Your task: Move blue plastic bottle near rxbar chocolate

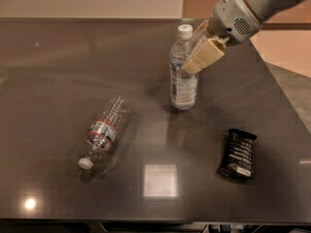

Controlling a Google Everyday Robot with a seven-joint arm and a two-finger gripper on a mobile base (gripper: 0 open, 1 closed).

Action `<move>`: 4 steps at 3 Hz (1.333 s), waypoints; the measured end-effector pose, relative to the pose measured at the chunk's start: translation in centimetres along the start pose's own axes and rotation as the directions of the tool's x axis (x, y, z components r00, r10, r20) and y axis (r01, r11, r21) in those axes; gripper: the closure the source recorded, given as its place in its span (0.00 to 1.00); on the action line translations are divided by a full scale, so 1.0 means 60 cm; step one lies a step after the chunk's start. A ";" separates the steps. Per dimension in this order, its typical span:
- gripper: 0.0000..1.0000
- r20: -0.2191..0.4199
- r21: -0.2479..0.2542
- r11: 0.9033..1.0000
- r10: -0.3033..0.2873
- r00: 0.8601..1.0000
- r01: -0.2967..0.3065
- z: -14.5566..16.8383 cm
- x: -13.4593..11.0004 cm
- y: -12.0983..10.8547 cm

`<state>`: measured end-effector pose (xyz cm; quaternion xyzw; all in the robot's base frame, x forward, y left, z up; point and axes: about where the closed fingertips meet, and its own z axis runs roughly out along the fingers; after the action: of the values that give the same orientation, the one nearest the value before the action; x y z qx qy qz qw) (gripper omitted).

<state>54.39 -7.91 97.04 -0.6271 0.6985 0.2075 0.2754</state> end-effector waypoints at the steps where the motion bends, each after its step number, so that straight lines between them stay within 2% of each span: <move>1: 1.00 0.027 -0.005 0.999 0.036 0.999 -0.036 -0.023 0.031 0.030; 3: 1.00 0.044 -0.008 0.996 0.090 0.995 -0.089 -0.060 0.102 0.095; 4: 1.00 0.041 -0.007 0.995 0.098 0.994 -0.098 -0.056 0.116 0.103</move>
Offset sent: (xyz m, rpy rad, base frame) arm -0.0634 -0.0645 -0.0152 0.0814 0.0658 -0.0635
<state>47.42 -14.55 94.77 -0.5882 0.7222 0.2354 0.2777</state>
